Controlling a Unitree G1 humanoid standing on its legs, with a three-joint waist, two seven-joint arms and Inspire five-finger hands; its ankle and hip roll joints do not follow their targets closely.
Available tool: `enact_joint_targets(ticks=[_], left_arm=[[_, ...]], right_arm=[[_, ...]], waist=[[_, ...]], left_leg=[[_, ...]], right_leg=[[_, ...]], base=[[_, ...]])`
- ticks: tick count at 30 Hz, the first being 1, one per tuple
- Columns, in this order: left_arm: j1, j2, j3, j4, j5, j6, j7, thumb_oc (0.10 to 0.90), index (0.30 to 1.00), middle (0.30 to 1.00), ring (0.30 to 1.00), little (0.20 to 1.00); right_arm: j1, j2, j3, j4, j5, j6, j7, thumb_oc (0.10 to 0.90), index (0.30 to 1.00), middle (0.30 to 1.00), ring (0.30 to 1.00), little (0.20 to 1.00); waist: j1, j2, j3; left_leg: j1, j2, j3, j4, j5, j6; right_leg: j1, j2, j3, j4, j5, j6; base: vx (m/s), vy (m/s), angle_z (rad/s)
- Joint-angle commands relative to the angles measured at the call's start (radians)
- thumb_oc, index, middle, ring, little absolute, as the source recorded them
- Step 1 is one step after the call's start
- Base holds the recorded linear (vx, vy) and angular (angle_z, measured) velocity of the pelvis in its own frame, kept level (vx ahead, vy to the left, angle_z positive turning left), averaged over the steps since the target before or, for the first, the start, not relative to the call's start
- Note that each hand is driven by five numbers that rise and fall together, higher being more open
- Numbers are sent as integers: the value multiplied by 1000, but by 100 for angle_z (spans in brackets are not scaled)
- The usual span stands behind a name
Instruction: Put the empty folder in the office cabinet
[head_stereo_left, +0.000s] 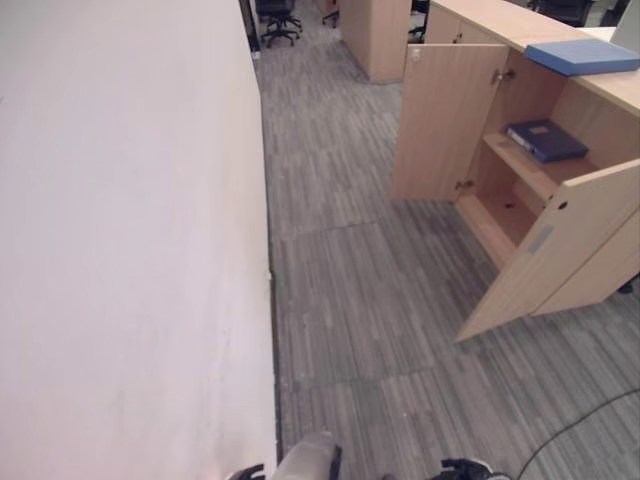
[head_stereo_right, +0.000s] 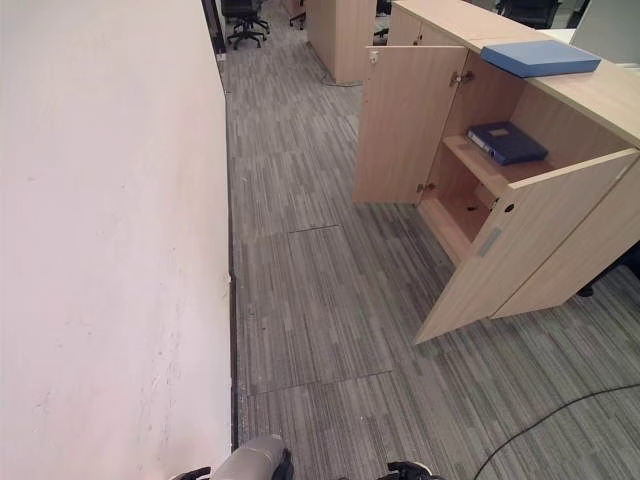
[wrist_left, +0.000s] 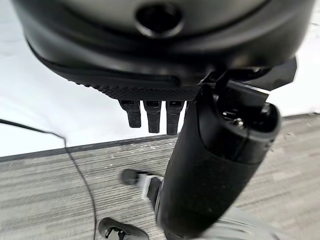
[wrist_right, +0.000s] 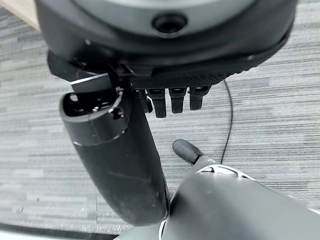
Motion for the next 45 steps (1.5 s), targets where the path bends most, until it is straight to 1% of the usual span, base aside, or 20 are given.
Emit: enact_joint_targets(ticks=[1,3,4,9,12,13,15,17,18,19,20,22,23,24,26,29,31,33,40,45], left_arm=[[67,53,0,26,-84,6,35,800,900,900,900,900],[72,57,1,36,-78,6,37,800,900,900,900,900],[86,57,11,45,-70,10,32,800,900,900,900,900],[115,63,37,66,-47,11,31,800,900,900,900,900],[125,77,59,78,-27,20,27,800,900,900,900,900],[127,79,59,79,-23,19,26,800,900,900,900,900],[127,81,57,79,-22,22,24,800,900,900,900,900],[138,86,52,80,-21,30,22,800,900,900,900,900],[141,89,50,78,-19,32,21,800,900,900,900,900],[142,91,48,76,-17,33,23,800,900,900,900,900],[137,93,42,64,-17,30,25,800,900,900,900,900],[136,92,42,64,-17,30,25,800,900,900,900,900],[116,64,28,58,-18,19,35,800,900,900,900,900],[115,64,29,58,-18,19,35,800,900,900,900,900],[111,61,46,71,-14,28,28,800,900,900,900,900],[117,64,53,78,-5,26,21,800,900,900,900,900],[120,55,60,89,7,25,20,800,900,900,900,900],[119,53,64,93,3,26,18,800,900,900,900,900],[95,43,50,91,-9,29,22,800,900,900,900,900],[71,47,30,69,-9,22,28,800,900,900,900,900]], right_arm=[[16,-38,10,21,7,1,-2,800,900,900,900,900],[22,-37,5,25,8,3,-4,800,900,900,900,900],[28,-35,-1,29,4,2,-6,800,900,900,900,900],[35,-29,-14,43,-18,5,3,800,900,900,900,900],[24,-14,-6,41,-40,12,15,800,900,900,900,900],[22,-12,-6,35,-43,12,17,800,900,900,900,900],[17,-14,-13,16,-37,15,19,800,900,900,900,900],[19,-10,-19,-20,-20,9,12,800,900,900,900,900],[18,-6,-14,-28,-19,7,8,800,900,900,900,900],[14,-3,-7,-32,-19,8,7,800,900,900,900,900],[5,-2,-8,-38,-16,8,3,800,900,900,900,900],[4,-3,-8,-38,-16,8,3,800,900,900,900,900],[16,-8,0,-45,-14,4,6,800,900,900,900,900],[16,-8,0,-45,-14,4,6,800,900,900,900,900],[26,-12,-8,-39,2,-2,6,800,900,900,900,900],[33,-10,-13,-43,20,-7,7,800,900,900,900,900],[57,-3,-8,-33,19,-11,8,800,900,900,900,900],[60,-3,-7,-29,16,-10,9,800,900,900,900,900],[69,-11,12,-27,2,-6,13,800,900,900,900,900],[69,-16,14,-30,2,-6,10,800,900,900,900,900]], waist=[[35,-17,-4],[44,-9,-3],[53,1,-14],[69,1,-69],[112,-15,-113],[122,-20,-125],[127,-20,-128],[116,3,-129],[113,5,-119],[109,11,-108],[86,36,-82],[86,39,-80],[23,43,-23],[23,44,-22],[-22,23,5],[-41,3,8],[-32,-10,-24],[-38,-13,-36],[-50,2,-72],[-56,4,-80]], left_leg=[[1,94,17,-96,-6,32],[-17,148,42,-142,47,22],[22,150,52,-202,42,28],[75,100,80,-245,2,60],[129,35,124,-292,-42,108],[149,5,134,-311,-48,124],[200,-53,136,-356,-58,156],[300,-115,104,-437,-86,199],[330,-128,101,-447,-103,207],[352,-129,95,-451,-115,211],[389,-108,73,-447,-122,215],[390,-103,74,-446,-124,212],[432,-97,50,-422,-130,208],[434,-96,50,-421,-132,208],[505,-114,-6,-428,-164,203],[527,-128,-40,-437,-178,203],[546,-119,-59,-450,-211,192],[546,-111,-71,-451,-213,187],[557,-37,-86,-392,-276,147],[552,-16,-76,-346,-256,118]], right_leg=[[105,-44,-8,6,-92,129],[129,-50,-6,6,-108,140],[139,-55,-2,6,-107,152],[131,-138,-20,8,-70,205],[91,-259,-42,76,4,265],[82,-310,-55,117,61,288],[54,-412,-68,237,182,307],[2,-521,-99,445,317,295],[-20,-547,-114,494,336,303],[-41,-543,-139,510,330,299],[-112,-480,-151,496,234,273],[-111,-476,-152,498,228,269],[-211,-336,-141,350,209,237],[-207,-334,-142,347,211,236],[-309,-194,-107,204,229,245],[-335,-167,-97,147,257,251],[-278,-141,-110,79,225,222],[-270,-140,-115,68,221,220],[-227,-97,-136,105,130,178],[-195,-79,-150,107,93,163]], base=[[148,76,-8],[233,153,-6],[271,207,-2],[254,250,-29],[257,313,-19],[232,309,-35],[223,372,-25],[356,531,28],[360,398,46],[274,125,46],[196,25,43],[122,-49,48],[117,-69,79],[217,-101,51],[297,-67,17],[232,-56,43],[322,-156,81],[188,-100,16],[250,-127,9],[195,-97,17]])
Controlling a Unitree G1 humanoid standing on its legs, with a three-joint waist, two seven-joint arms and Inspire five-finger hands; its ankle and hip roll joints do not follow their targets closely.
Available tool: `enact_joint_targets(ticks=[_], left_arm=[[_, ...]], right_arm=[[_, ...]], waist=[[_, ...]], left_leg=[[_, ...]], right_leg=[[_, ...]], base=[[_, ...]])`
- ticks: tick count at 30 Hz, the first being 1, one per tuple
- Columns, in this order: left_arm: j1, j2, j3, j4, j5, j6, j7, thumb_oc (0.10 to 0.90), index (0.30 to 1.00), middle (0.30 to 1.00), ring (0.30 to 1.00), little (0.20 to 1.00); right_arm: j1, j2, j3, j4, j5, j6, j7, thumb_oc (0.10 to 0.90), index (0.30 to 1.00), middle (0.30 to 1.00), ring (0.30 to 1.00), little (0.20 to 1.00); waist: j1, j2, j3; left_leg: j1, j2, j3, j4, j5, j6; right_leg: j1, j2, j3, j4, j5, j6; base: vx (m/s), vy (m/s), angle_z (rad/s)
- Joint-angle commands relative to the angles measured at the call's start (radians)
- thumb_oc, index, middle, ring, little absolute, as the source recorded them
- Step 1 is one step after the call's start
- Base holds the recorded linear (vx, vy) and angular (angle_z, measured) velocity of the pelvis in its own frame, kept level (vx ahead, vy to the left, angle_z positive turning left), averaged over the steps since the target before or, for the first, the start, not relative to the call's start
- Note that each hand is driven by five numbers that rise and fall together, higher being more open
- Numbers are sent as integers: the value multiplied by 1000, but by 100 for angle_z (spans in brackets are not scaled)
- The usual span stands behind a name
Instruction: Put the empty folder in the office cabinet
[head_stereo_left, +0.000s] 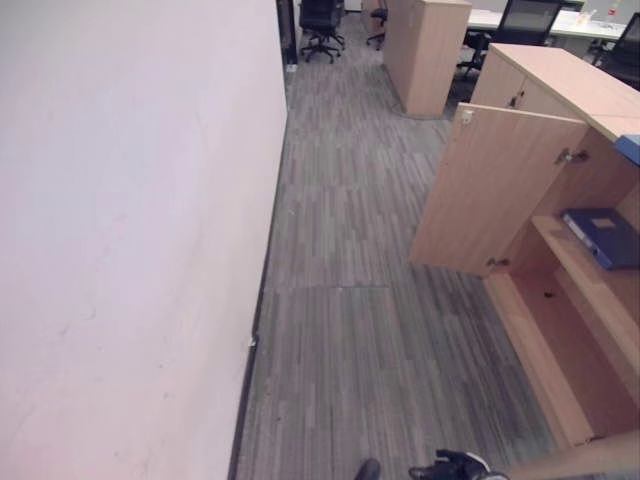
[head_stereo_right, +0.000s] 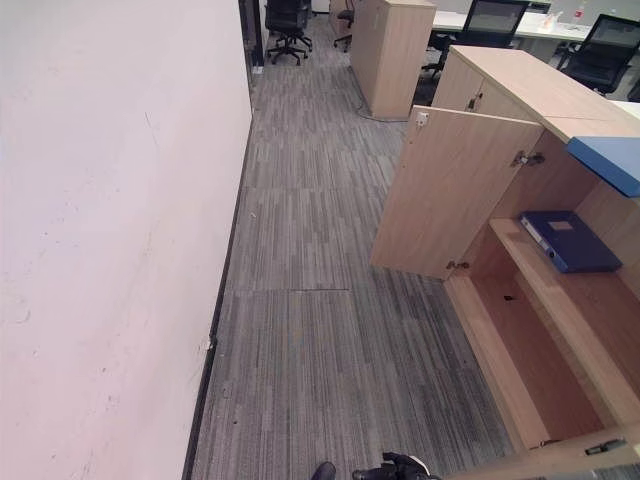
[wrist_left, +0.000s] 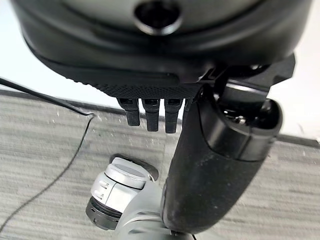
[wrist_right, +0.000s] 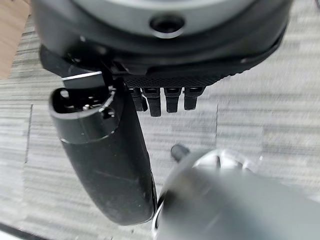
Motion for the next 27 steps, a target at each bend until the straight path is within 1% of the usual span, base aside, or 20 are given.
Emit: enact_joint_targets(ticks=[1,2,3,4,7,8,10,11,12,13,14,15,16,17,18,19,21,24,25,27], left_arm=[[-13,-2,-7,0,13,-6,11,800,900,900,900,900],[-17,-1,-8,-5,12,-7,11,800,900,900,900,900],[-20,0,-9,-11,5,-10,13,800,900,900,900,900],[-20,0,-9,-11,5,-10,13,800,900,900,900,900],[-19,10,1,4,13,5,18,800,900,900,900,900],[-10,5,3,13,26,8,21,800,900,900,900,900],[-3,3,9,16,27,7,22,800,900,900,900,900],[4,-1,12,21,26,10,20,800,900,900,900,900],[17,-7,17,30,29,10,19,800,900,900,900,900],[21,-8,19,35,32,11,18,800,900,900,900,900],[21,-8,19,35,32,11,18,800,900,900,900,900],[25,-6,23,38,33,11,17,800,900,900,900,900],[29,0,28,44,27,10,17,800,900,900,900,900],[29,0,28,44,27,10,17,800,900,900,900,900],[28,7,28,45,15,7,22,800,900,900,900,900],[28,7,28,45,15,7,22,800,900,900,900,900],[28,8,26,45,-4,4,24,800,900,900,900,900],[33,4,30,49,-2,5,19,800,900,900,900,900],[39,-4,31,55,4,6,19,800,900,900,900,900],[39,-6,29,55,9,6,19,800,900,900,900,900]], right_arm=[[11,-14,34,29,-22,13,-1,800,900,900,900,900],[13,-14,38,30,-26,14,0,800,900,900,900,900],[17,-14,42,34,-34,15,1,800,900,900,900,900],[17,-14,42,34,-34,15,1,800,900,900,900,900],[16,-16,43,39,-42,22,6,800,900,900,900,900],[24,-19,32,52,-43,24,0,800,900,900,900,900],[24,-25,24,57,-43,27,-1,800,900,900,900,900],[27,-29,20,59,-43,30,-2,800,900,900,900,900],[27,-34,17,61,-43,30,-3,800,900,900,900,900],[28,-34,18,60,-45,30,-2,800,900,900,900,900],[28,-34,18,60,-45,30,-2,800,900,900,900,900],[28,-35,18,62,-46,27,-2,800,900,900,900,900],[30,-35,23,68,-54,25,0,800,900,900,900,900],[31,-35,23,68,-54,25,0,800,900,900,900,900],[32,-33,23,74,-57,26,-1,800,900,900,900,900],[33,-33,23,74,-57,26,-1,800,900,900,900,900],[38,-35,15,84,-59,25,-4,800,900,900,900,900],[45,-37,9,87,-58,24,1,800,900,900,900,900],[56,-36,6,96,-68,25,6,800,900,900,900,900],[62,-35,4,98,-72,28,7,800,900,900,900,900]], waist=[[1,12,13],[-2,15,9],[-2,20,9],[-2,20,8],[4,13,25],[14,-1,41],[21,-7,50],[27,-14,57],[41,-27,66],[48,-34,66],[47,-37,63],[53,-45,64],[63,-44,64],[64,-46,65],[70,-29,67],[72,-30,71],[78,-18,77],[85,-1,64],[93,16,37],[97,20,28]], left_leg=[[33,-70,5,-38,25,20],[32,-67,3,-17,33,13],[12,-70,7,63,71,-8],[10,-70,7,65,70,-9],[-80,-97,29,287,186,-54],[-152,-120,49,430,257,-78],[-195,-116,79,479,268,-81],[-242,-106,114,497,242,-62],[-328,-90,163,484,171,-21],[-350,-84,178,445,131,-3],[-352,-88,179,440,136,-2],[-368,-82,183,385,104,11],[-404,-32,157,226,152,4],[-397,-33,158,217,156,2],[-415,52,127,57,267,-23],[-402,52,129,42,275,-25],[-429,144,121,-108,350,-55],[-405,153,98,-152,363,-66],[-390,143,57,-157,377,-88],[-381,133,44,-157,382,-91]], right_leg=[[43,-95,75,-104,102,128],[48,-88,75,-100,89,120],[65,-78,83,-92,64,104],[65,-78,83,-91,63,104],[109,-65,109,-87,29,74],[140,-69,114,-91,10,58],[153,-75,115,-91,3,55],[166,-82,120,-95,-2,55],[194,-90,144,-110,-9,62],[204,-96,157,-118,-10,70],[201,-100,156,-118,-8,71],[209,-107,166,-122,-11,81],[232,-107,179,-132,-19,97],[234,-108,180,-132,-20,96],[255,-95,195,-134,-38,104],[259,-95,196,-133,-40,103],[296,-99,224,-139,-65,120],[319,-97,252,-149,-67,132],[343,-103,265,-162,-68,145],[352,-116,271,-165,-66,152]], base=[[136,-66,6],[223,-107,8],[152,-74,9],[121,-58,9],[110,-82,3],[96,-89,1],[85,-79,-5],[194,-73,-16],[230,-30,-15],[181,1,-9],[134,34,-13],[207,89,-26],[211,81,-34],[279,139,-32],[140,66,-31],[204,116,-35],[233,129,-30],[298,185,-27],[228,159,-40],[281,203,-48]])
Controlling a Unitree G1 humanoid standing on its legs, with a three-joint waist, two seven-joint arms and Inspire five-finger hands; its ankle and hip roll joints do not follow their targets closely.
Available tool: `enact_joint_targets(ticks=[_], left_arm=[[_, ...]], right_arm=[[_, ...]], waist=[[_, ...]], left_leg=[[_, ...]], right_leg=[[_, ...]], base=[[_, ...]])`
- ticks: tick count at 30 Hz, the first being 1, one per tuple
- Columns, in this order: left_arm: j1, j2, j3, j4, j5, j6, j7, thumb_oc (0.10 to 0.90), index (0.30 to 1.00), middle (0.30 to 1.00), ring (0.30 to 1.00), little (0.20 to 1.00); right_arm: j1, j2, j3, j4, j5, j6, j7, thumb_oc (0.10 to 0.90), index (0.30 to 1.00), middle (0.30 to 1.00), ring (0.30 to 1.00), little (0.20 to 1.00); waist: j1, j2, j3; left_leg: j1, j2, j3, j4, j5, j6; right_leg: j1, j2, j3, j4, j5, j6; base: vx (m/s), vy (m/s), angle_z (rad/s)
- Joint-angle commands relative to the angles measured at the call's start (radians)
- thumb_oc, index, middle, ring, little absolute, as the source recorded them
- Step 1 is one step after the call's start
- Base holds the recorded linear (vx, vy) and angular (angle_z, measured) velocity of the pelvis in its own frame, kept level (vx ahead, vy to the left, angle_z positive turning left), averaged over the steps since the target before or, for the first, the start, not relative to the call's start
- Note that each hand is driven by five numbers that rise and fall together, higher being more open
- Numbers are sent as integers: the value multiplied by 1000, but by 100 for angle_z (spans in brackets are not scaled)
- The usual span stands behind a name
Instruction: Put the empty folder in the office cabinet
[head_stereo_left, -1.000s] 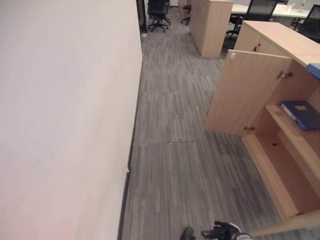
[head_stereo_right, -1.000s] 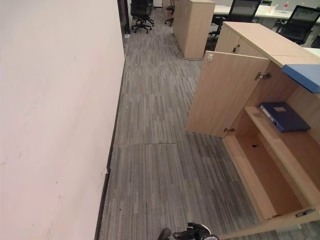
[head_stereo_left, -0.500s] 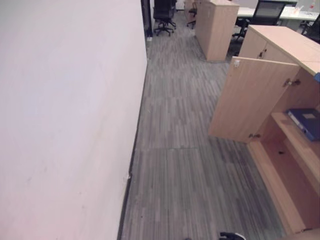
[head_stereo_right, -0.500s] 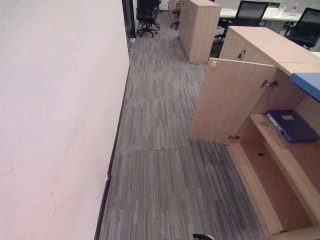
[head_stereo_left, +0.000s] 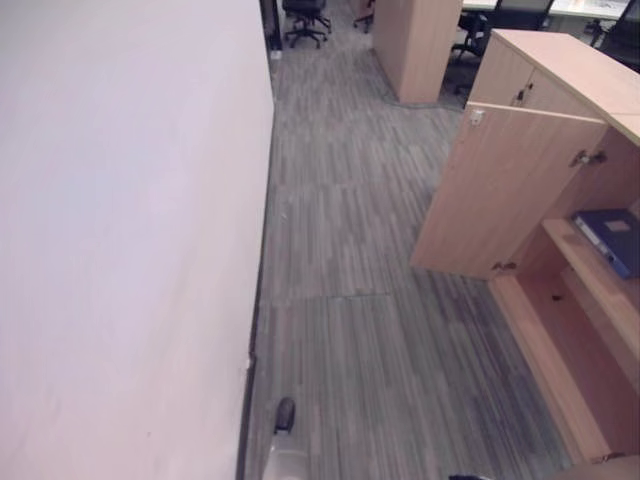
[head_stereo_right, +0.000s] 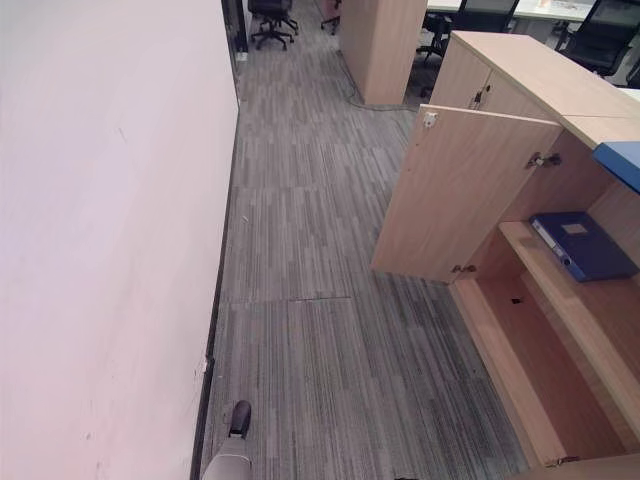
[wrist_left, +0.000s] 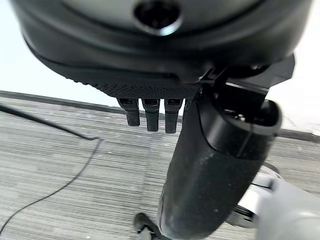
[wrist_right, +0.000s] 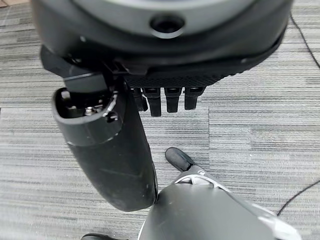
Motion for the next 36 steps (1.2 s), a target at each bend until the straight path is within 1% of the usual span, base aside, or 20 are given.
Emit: enact_joint_targets(ticks=[1,4,5,6,8,9,10,11,12,13,14,16,18,19,21,22,23,27,32,36], left_arm=[[29,45,-2,15,11,-11,22,800,900,900,900,900],[19,48,-4,15,17,-10,25,800,900,900,900,900],[17,50,-5,14,22,-9,32,800,900,900,900,900],[17,51,-5,14,22,-9,32,800,900,900,900,900],[2,59,-14,5,28,-14,41,800,900,900,900,900],[2,60,-14,5,28,-14,41,800,900,900,900,900],[-1,107,-9,-53,-5,-29,29,800,900,900,900,900],[-1,107,-9,-53,-5,-29,29,800,900,900,900,900],[13,115,-14,-50,7,-27,29,800,900,900,900,900],[18,120,-9,-46,8,-23,29,800,900,900,900,900],[25,124,5,-44,12,-16,31,800,900,900,900,900],[24,126,8,-44,9,-16,30,800,900,900,900,900],[30,108,8,-30,16,-13,32,800,900,900,900,900],[32,103,9,-24,21,-10,32,800,900,900,900,900],[33,101,24,-19,26,-6,25,800,900,900,900,900],[32,106,32,-17,29,-5,23,800,900,900,900,900],[32,118,45,-14,44,-3,18,800,900,900,900,900],[35,112,60,-15,25,-4,21,800,900,900,900,900],[13,88,33,-29,6,-9,26,800,900,900,900,900],[-18,79,-1,-65,-7,-20,31,800,900,900,900,900]], right_arm=[[28,-8,29,37,-49,13,15,800,900,900,900,900],[24,2,38,37,-63,18,21,800,900,900,900,900],[17,10,47,31,-67,22,27,800,900,900,900,900],[17,11,47,31,-67,22,27,800,900,900,900,900],[3,19,56,12,-66,23,33,800,900,900,900,900],[3,19,56,12,-66,23,33,800,900,900,900,900],[-11,3,38,-20,-47,21,28,800,900,900,900,900],[-11,3,38,-20,-47,21,28,800,900,900,900,900],[-15,7,30,-44,-16,14,21,800,900,900,900,900],[-12,11,31,-47,-13,14,17,800,900,900,900,900],[-8,12,37,-47,-25,15,5,800,900,900,900,900],[-15,10,40,-50,-27,15,3,800,900,900,900,900],[-30,-7,41,-47,-38,14,-4,800,900,900,900,900],[-32,-8,42,-43,-39,16,-5,800,900,900,900,900],[-31,0,44,-34,-26,15,-6,800,900,900,900,900],[-30,3,43,-32,-25,14,-6,800,900,900,900,900],[-23,10,48,-23,-22,12,-3,800,900,900,900,900],[-8,9,52,-10,-26,9,-1,800,900,900,900,900],[-7,-7,34,-9,-5,8,-10,800,900,900,900,900],[-13,-22,18,-23,20,4,-21,800,900,900,900,900]], waist=[[32,-22,-46],[37,-33,-65],[42,-46,-77],[43,-47,-78],[50,-67,-91],[51,-68,-91],[54,-63,-93],[55,-63,-93],[50,-58,-80],[53,-66,-72],[76,-86,-51],[73,-81,-38],[39,-39,9],[29,-35,23],[-2,-52,56],[-3,-60,58],[13,-79,47],[15,-78,12],[-19,-37,-9],[-46,-21,-4]], left_leg=[[-19,-47,-36,-3,-21,55],[7,-92,-33,-3,-48,75],[26,-124,-15,-3,-76,95],[26,-125,-14,-3,-77,95],[46,-186,26,-3,-112,132],[46,-187,28,-3,-112,133],[67,-253,44,-3,-137,169],[67,-254,45,-3,-137,170],[101,-305,46,-3,-164,197],[128,-320,49,-3,-199,199],[151,-318,84,-3,-236,197],[156,-305,90,-3,-239,197],[214,-271,109,-3,-260,204],[239,-267,117,-3,-271,204],[315,-272,118,-3,-312,203],[326,-276,121,-3,-322,201],[335,-276,132,-3,-339,192],[352,-240,143,-3,-367,179],[377,-173,136,3,-388,163],[385,-146,138,31,-392,150]], right_leg=[[48,-115,71,45,-53,106],[29,-166,93,50,-32,138],[10,-203,98,59,-11,159],[9,-204,100,60,-11,160],[-20,-289,92,110,44,201],[-21,-291,94,111,44,202],[-58,-396,81,218,143,224],[-60,-397,82,219,142,225],[-94,-471,52,332,238,199],[-99,-507,13,377,245,205],[-88,-555,-148,368,294,222],[-120,-534,-174,367,289,223],[-268,-440,-172,310,268,229],[-298,-415,-179,284,274,230],[-379,-293,-228,151,322,234],[-380,-271,-264,106,343,239],[-341,-244,-326,18,320,232],[-317,-227,-336,24,281,198],[-323,-232,-355,123,200,158],[-328,-244,-353,205,144,135]], base=[[296,230,-47],[266,284,-34],[202,248,-12],[250,337,-26],[198,284,-55],[203,425,-41],[138,328,-25],[233,586,11],[206,332,23],[307,354,37],[212,91,36],[64,-20,-33],[139,-45,-83],[279,-63,-77],[338,-119,-100],[353,-207,-33],[273,-193,33],[296,-174,3],[217,-116,29],[215,-120,8]])
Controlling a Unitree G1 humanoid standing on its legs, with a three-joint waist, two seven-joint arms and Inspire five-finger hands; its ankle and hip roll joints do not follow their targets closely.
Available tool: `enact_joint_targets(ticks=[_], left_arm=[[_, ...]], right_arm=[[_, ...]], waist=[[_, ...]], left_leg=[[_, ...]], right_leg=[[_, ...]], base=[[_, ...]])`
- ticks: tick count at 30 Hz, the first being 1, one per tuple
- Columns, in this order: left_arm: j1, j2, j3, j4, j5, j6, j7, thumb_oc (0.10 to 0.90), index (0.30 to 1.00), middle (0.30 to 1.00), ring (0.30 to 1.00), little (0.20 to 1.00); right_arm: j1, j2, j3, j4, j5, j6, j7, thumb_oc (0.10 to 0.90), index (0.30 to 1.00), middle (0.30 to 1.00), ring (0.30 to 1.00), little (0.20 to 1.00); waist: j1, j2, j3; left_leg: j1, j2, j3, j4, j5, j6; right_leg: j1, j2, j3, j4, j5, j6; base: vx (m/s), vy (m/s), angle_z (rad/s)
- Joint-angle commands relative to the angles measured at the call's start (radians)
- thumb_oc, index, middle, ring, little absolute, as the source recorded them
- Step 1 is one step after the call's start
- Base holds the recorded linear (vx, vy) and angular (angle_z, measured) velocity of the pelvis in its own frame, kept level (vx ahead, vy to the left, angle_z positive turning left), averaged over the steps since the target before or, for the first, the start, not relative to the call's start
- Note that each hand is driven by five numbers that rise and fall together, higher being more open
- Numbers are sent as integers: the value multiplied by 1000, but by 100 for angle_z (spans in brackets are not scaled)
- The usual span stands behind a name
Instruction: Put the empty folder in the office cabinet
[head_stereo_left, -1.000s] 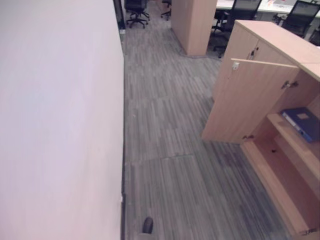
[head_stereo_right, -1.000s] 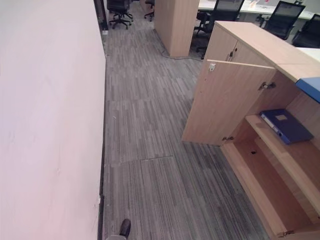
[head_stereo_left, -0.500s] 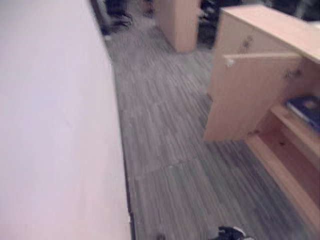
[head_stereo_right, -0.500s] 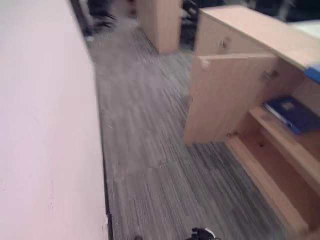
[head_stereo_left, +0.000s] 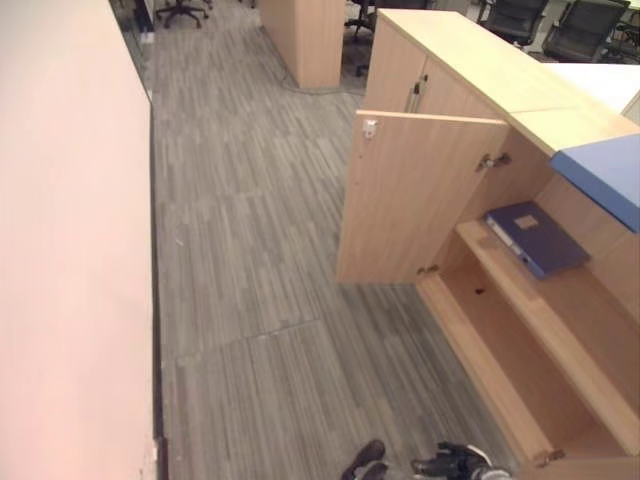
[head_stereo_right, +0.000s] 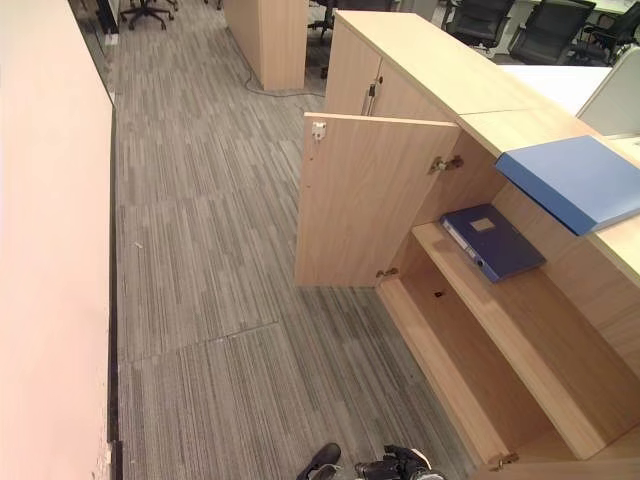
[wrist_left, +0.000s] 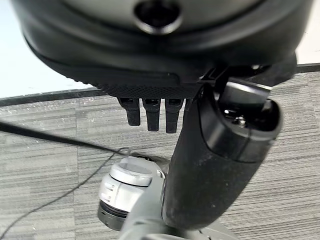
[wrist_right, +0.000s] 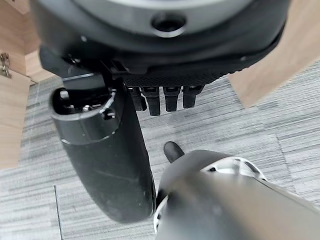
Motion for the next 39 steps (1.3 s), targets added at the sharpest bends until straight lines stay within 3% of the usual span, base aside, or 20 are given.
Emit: enact_joint_targets(ticks=[1,5,10,12,13,14,15,16,18,19,21,22,23,24,25,26,27,29,31,39], left_arm=[[-6,9,-9,-30,-10,-25,31,800,900,900,900,900],[-23,11,-29,-64,-23,-35,38,800,900,900,900,900],[-35,8,-43,-83,-18,-37,34,800,900,900,900,900],[-32,5,-37,-82,-24,-35,28,800,900,900,900,900],[-32,5,-37,-82,-24,-35,28,800,900,900,900,900],[-22,-1,-24,-72,-40,-34,25,800,900,900,900,900],[-11,-7,-16,-60,-43,-34,19,800,900,900,900,900],[-11,-7,-16,-59,-43,-34,19,800,900,900,900,900],[5,-12,-6,-41,-50,-28,12,800,900,900,900,900],[5,-12,-6,-40,-50,-28,12,800,900,900,900,900],[9,-9,-7,-34,-63,-28,10,800,900,900,900,900],[14,-8,-7,-30,-77,-33,9,800,900,900,900,900],[14,-8,-7,-30,-77,-33,9,800,900,900,900,900],[8,-6,-14,-31,-84,-38,9,800,900,900,900,900],[7,-6,-14,-31,-84,-38,9,800,900,900,900,900],[-3,-7,-31,-31,-78,-41,8,800,900,900,900,900],[-3,-7,-31,-31,-78,-41,7,800,900,900,900,900],[-3,-15,-30,-18,-78,-38,1,800,900,900,900,900],[9,-24,-43,19,-40,-25,-19,800,900,900,900,900],[21,-9,-47,13,-7,-22,-41,800,900,900,900,900]], right_arm=[[42,-4,25,55,14,27,-18,800,900,900,900,900],[39,-8,21,47,29,23,-22,800,900,900,900,900],[45,-8,17,51,36,19,-27,800,900,900,900,900],[49,-13,15,52,39,17,-26,800,900,900,900,900],[49,-13,15,51,39,17,-26,800,900,900,900,900],[53,-19,11,54,38,18,-26,800,900,900,900,900],[57,-25,7,60,33,21,-23,800,900,900,900,900],[58,-25,7,60,33,21,-23,800,900,900,900,900],[61,-28,13,68,20,23,-20,800,900,900,900,900],[61,-28,13,68,20,23,-20,800,900,900,900,900],[62,-29,20,70,12,22,-18,800,900,900,900,900],[58,-26,45,72,-10,18,-18,800,900,900,900,900],[59,-26,45,72,-10,18,-18,800,900,900,900,900],[49,-26,77,72,-39,14,-17,800,900,900,900,900],[49,-26,76,72,-39,14,-17,800,900,900,900,900],[43,-29,94,70,-54,13,-14,800,900,900,900,900],[43,-29,94,70,-54,13,-14,800,900,900,900,900],[38,-25,97,74,-56,13,-7,800,900,900,900,900],[40,-17,78,78,-46,20,0,800,900,900,900,900],[54,14,89,53,-45,26,15,800,900,900,900,900]], waist=[[-8,13,36],[-27,25,38],[-42,22,34],[-37,13,35],[-36,14,34],[-21,9,36],[-3,0,35],[-2,0,35],[24,-32,43],[26,-32,42],[35,-50,54],[55,-41,63],[56,-41,64],[73,-25,69],[71,-25,67],[79,-9,61],[81,-9,63],[82,9,47],[59,8,12],[36,-2,-4]], left_leg=[[37,-63,-5,-27,29,1],[46,-34,-8,20,75,-20],[23,-4,18,153,157,-55],[-28,-27,7,307,200,-61],[-33,-25,7,315,197,-62],[-85,-66,-35,393,213,-56],[-161,-113,-68,426,164,-35],[-162,-113,-66,429,162,-34],[-271,-125,-82,406,52,1],[-271,-125,-80,408,49,2],[-319,-126,-119,343,85,3],[-351,-102,-226,231,167,-17],[-348,-101,-225,228,168,-18],[-366,-89,-339,139,239,-37],[-369,-90,-341,135,244,-36],[-375,-107,-424,92,263,-45],[-373,-106,-422,92,262,-45],[-330,-128,-480,58,237,-47],[-282,-147,-446,31,226,-32],[-202,-186,-337,-61,222,34]], right_leg=[[80,-120,55,-122,157,150],[79,-110,65,-66,102,122],[121,-53,78,-89,50,80],[167,-9,111,-139,16,48],[166,-6,111,-142,16,46],[197,9,150,-166,-6,30],[226,4,191,-181,-10,34],[225,5,193,-180,-11,34],[261,-20,260,-202,-5,58],[260,-19,262,-201,-6,59],[264,-36,292,-207,13,59],[274,-17,348,-207,8,64],[275,-17,349,-207,8,63],[289,4,404,-209,2,68],[286,3,402,-211,4,69],[291,13,453,-212,3,77],[292,13,455,-212,2,77],[284,25,505,-212,8,81],[290,1,538,-235,34,104],[239,-80,620,-225,84,170]], base=[[147,-95,7],[186,-153,9],[105,-160,-5],[127,-214,-35],[125,-114,-68],[204,-49,-96],[209,-40,-105],[171,29,-100],[173,68,-81],[151,114,-88],[83,100,-98],[101,66,-85],[206,130,-74],[102,65,-86],[204,176,-109],[99,111,-102],[131,156,-97],[115,155,-71],[213,277,-113],[75,235,-68]])
